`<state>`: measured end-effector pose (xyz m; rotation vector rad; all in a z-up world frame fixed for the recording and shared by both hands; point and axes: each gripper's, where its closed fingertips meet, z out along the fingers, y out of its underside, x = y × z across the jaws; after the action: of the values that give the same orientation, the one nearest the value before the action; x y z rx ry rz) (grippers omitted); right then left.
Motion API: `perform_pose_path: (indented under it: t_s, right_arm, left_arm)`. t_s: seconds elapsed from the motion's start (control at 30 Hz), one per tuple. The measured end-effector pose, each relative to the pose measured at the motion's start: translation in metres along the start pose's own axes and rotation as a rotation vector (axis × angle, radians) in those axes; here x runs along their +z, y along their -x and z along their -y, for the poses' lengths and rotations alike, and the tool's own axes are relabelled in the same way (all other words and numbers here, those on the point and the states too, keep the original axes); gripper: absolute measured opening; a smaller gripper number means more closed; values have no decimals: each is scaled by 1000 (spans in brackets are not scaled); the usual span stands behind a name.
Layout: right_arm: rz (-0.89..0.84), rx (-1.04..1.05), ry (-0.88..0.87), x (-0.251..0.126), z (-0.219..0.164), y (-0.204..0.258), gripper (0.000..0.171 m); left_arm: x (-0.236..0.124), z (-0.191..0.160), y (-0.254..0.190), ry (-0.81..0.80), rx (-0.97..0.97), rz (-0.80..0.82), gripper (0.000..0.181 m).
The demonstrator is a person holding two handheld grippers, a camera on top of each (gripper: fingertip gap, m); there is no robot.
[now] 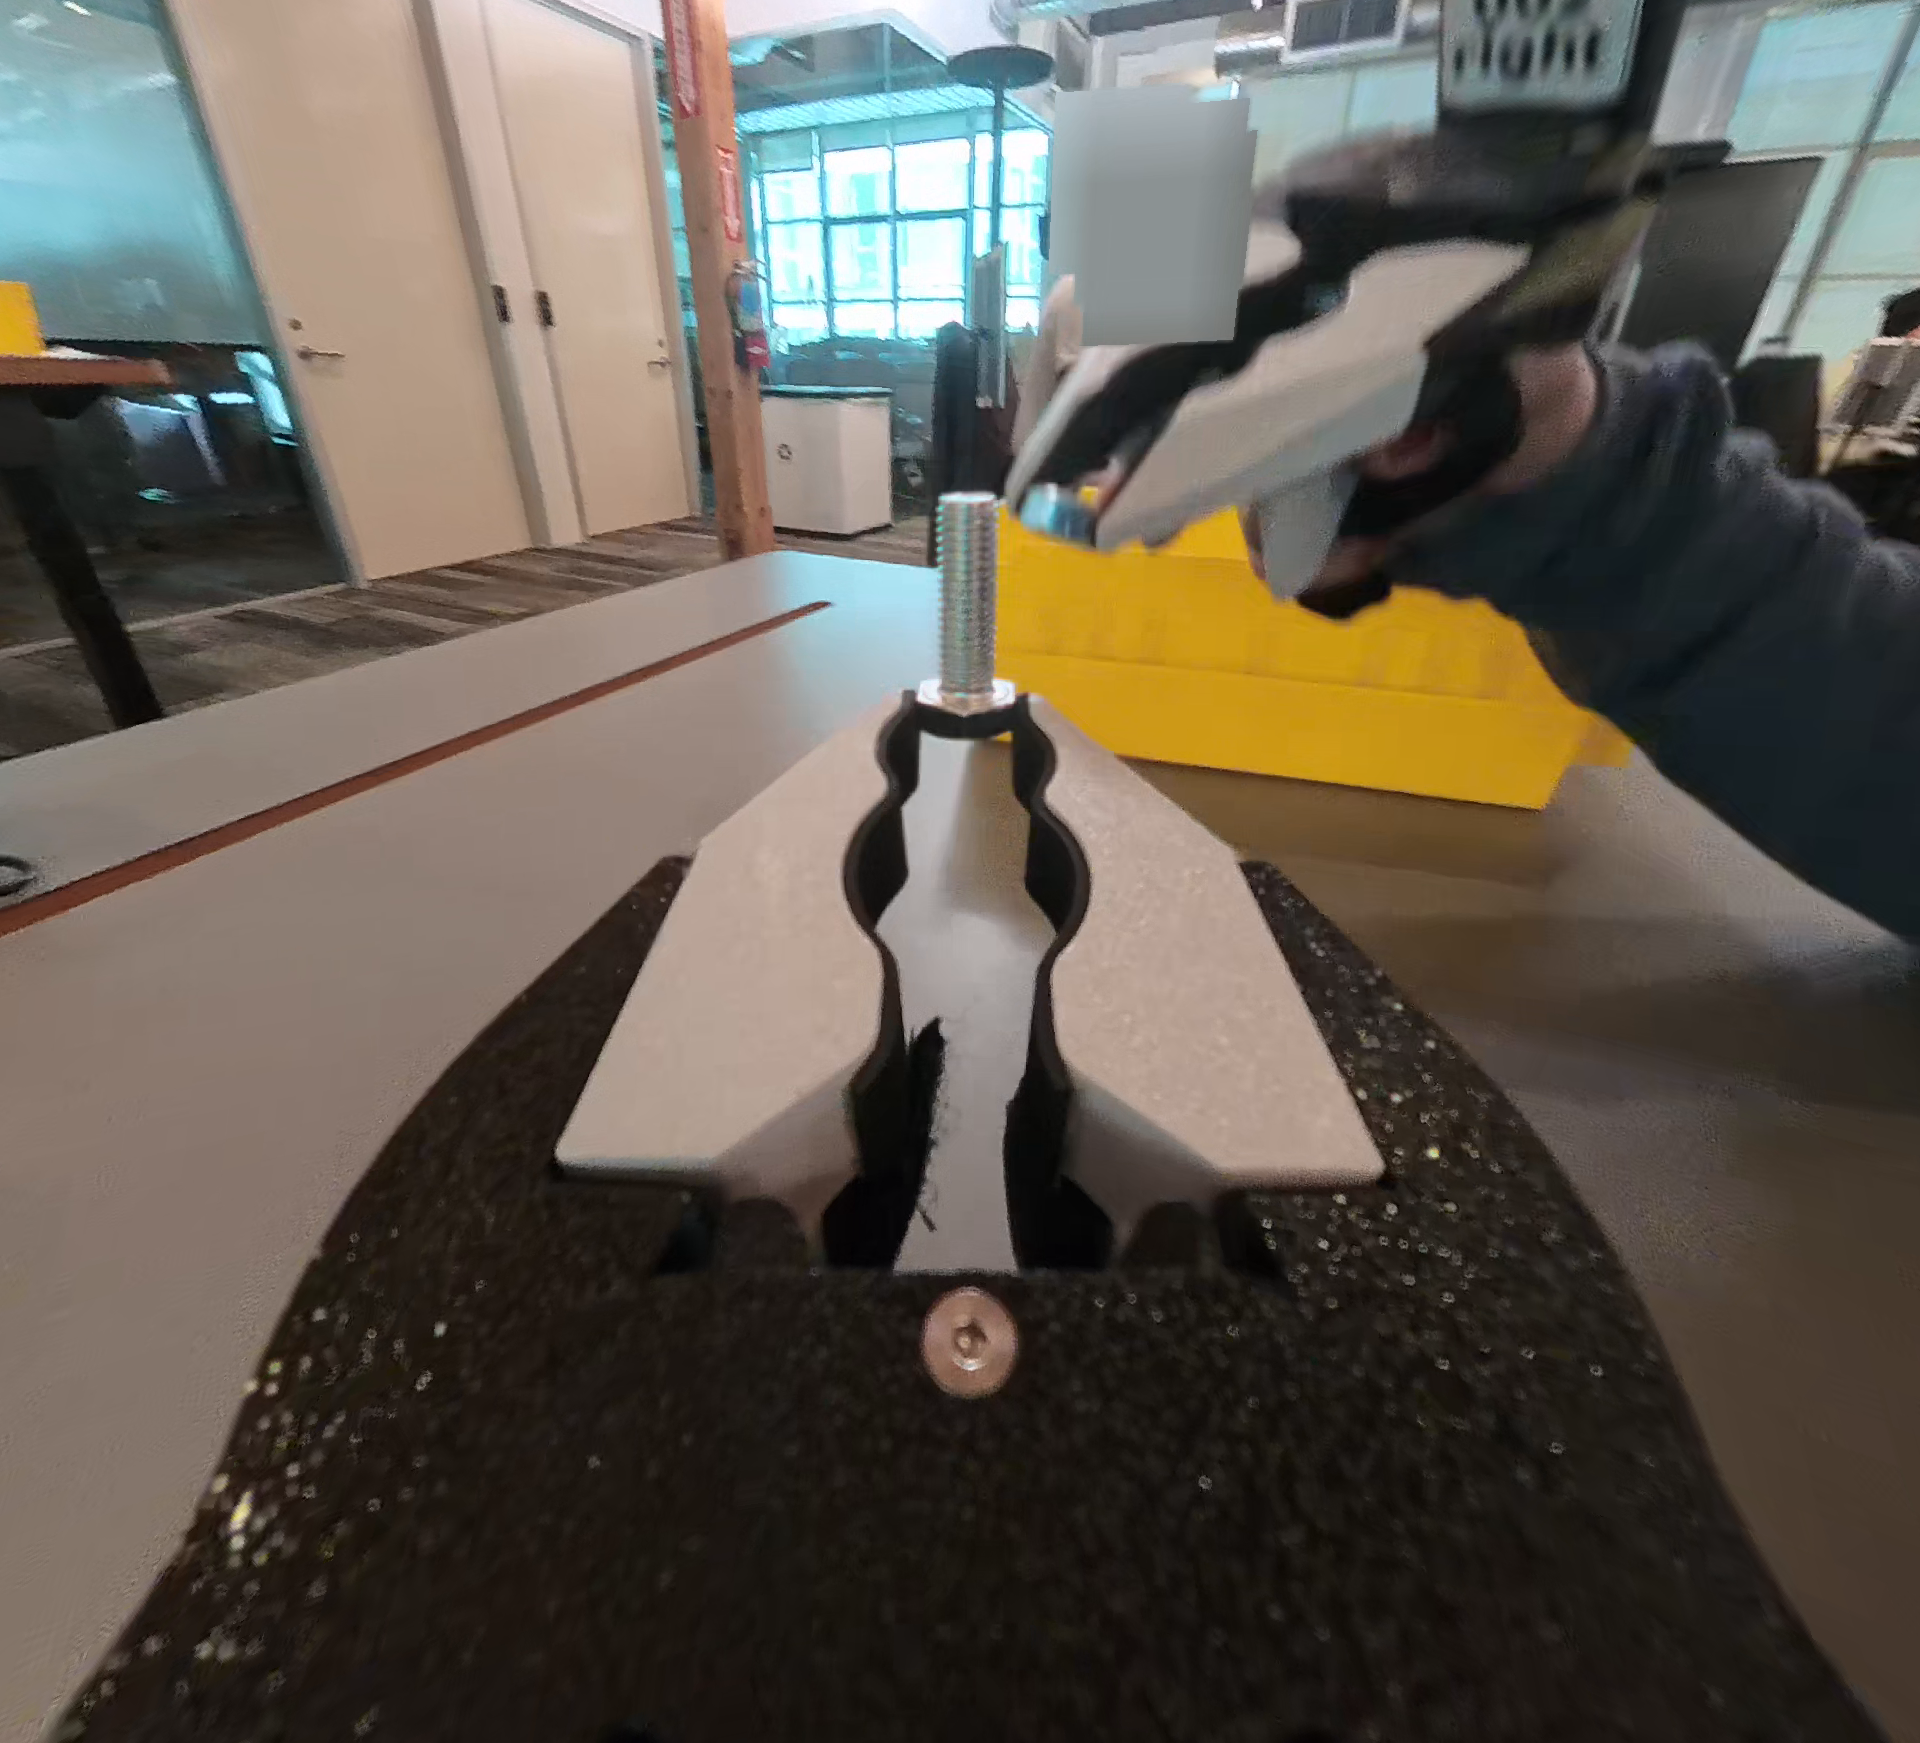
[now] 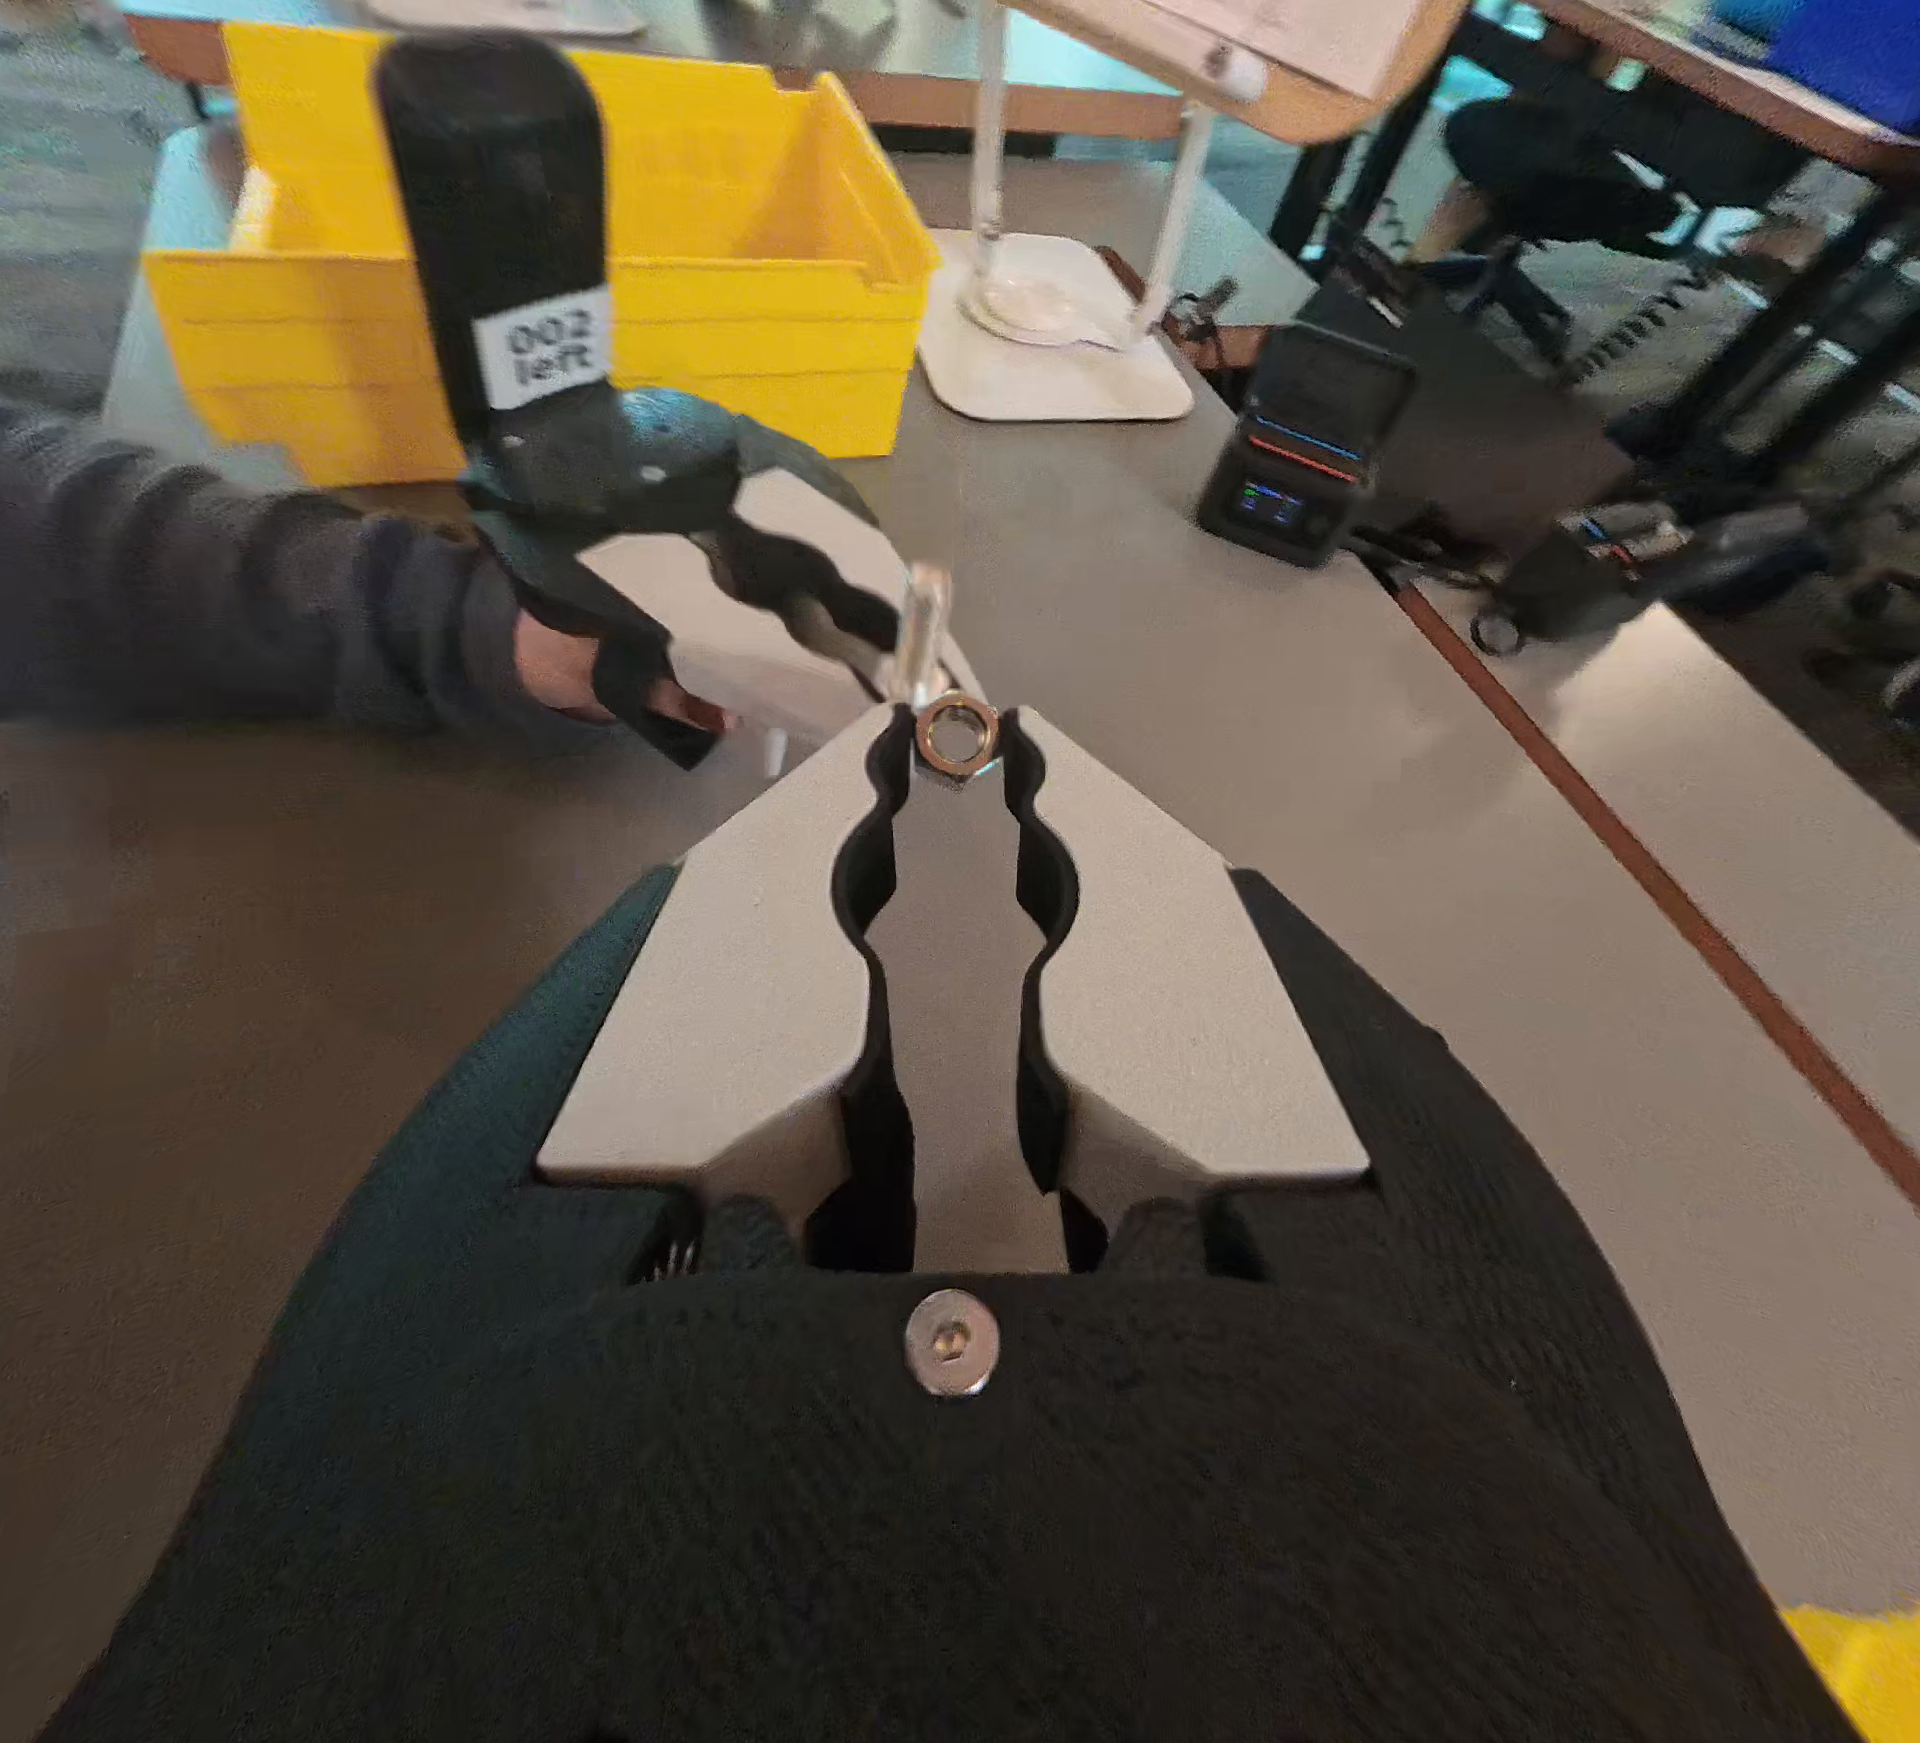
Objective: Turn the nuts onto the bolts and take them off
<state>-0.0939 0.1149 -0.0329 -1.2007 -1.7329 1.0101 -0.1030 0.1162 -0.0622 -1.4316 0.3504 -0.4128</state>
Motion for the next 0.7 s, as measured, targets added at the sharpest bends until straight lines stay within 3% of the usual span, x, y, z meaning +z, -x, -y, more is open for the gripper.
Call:
perform_pose_path:
  t_s: [0.23,0.7]
  right_arm:
    - [214,-139,107,-6,11,32,16]
    - [266,-110,195,-14,-6,35,16]
  left_arm:
    - [9,-12,-31,59,52,-156,15]
    - [11,-18,-40,86,68,-207,15]
